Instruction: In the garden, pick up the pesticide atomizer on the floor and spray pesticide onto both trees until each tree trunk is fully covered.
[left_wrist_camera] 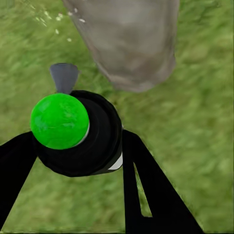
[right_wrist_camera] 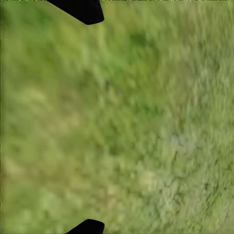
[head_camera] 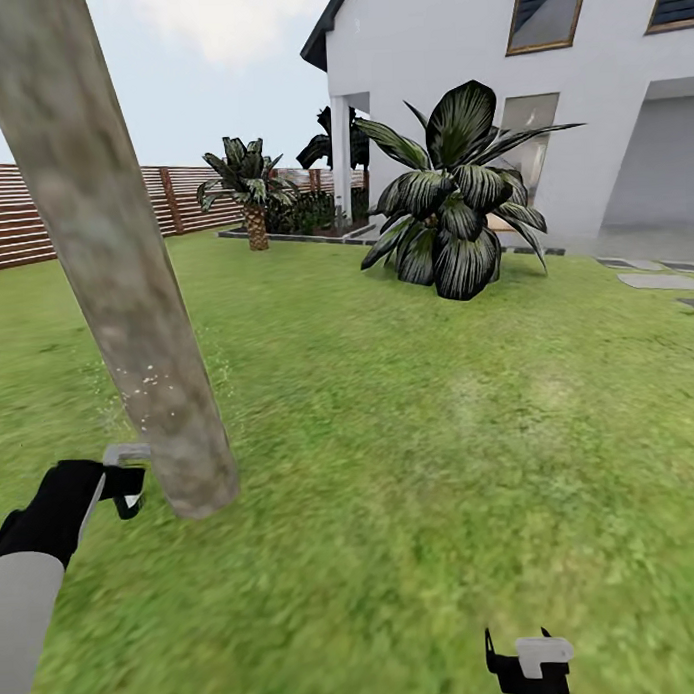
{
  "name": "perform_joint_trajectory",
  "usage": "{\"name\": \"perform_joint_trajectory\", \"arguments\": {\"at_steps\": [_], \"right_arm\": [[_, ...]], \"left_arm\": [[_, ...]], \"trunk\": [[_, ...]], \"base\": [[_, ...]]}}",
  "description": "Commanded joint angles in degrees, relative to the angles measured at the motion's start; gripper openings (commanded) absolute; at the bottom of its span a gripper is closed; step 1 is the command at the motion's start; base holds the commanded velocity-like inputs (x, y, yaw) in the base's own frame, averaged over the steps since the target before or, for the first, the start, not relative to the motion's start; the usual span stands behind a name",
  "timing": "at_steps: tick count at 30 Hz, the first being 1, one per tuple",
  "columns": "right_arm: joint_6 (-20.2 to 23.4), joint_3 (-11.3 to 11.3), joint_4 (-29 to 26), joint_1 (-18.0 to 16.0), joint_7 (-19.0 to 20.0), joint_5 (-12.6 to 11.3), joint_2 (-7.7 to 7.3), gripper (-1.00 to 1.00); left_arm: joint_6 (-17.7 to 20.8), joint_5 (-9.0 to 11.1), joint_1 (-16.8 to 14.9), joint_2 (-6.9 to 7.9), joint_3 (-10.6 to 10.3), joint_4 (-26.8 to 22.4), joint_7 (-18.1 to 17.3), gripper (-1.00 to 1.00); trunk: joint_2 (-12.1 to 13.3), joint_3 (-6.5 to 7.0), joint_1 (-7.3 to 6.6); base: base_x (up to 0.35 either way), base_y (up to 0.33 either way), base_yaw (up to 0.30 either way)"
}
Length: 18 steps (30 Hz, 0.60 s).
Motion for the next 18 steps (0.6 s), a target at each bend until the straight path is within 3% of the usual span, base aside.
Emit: {"name": "perform_joint_trajectory", "arguments": {"at_steps": [1,5,10,14,18], "right_arm": [[0.0,0.0,0.0,0.0,0.0,0.0,0.02,1.00],[0.0,0.0,0.0,0.0,0.0,-0.1,0.05,1.00],[0.0,0.0,0.0,0.0,0.0,0.0,0.05,1.00],[0.0,0.0,0.0,0.0,0.0,0.0,0.05,1.00],[0.0,0.0,0.0,0.0,0.0,0.0,0.05,1.00]], "left_arm": [[-0.1,0.3,0.7,0.02,0.0,0.0,0.5,-1.00],[0.0,0.8,1.5,-0.97,0.1,0.0,1.0,-1.00],[0.0,1.0,1.6,-1.73,0.2,0.1,1.2,-1.00],[0.0,1.1,1.6,-2.07,0.2,0.0,1.2,-1.00],[0.1,1.1,1.6,-2.69,0.3,-0.6,1.1,-1.00]], "trunk": [[0.0,0.01,0.00],[0.0,0.01,0.00],[0.0,0.01,0.00],[0.0,0.01,0.00],[0.0,0.01,0.00]], "base": [[0.000,0.000,0.000],[0.060,-0.156,0.053],[0.096,-0.260,0.254],[0.202,-0.213,0.270],[0.262,-0.172,0.064]]}}
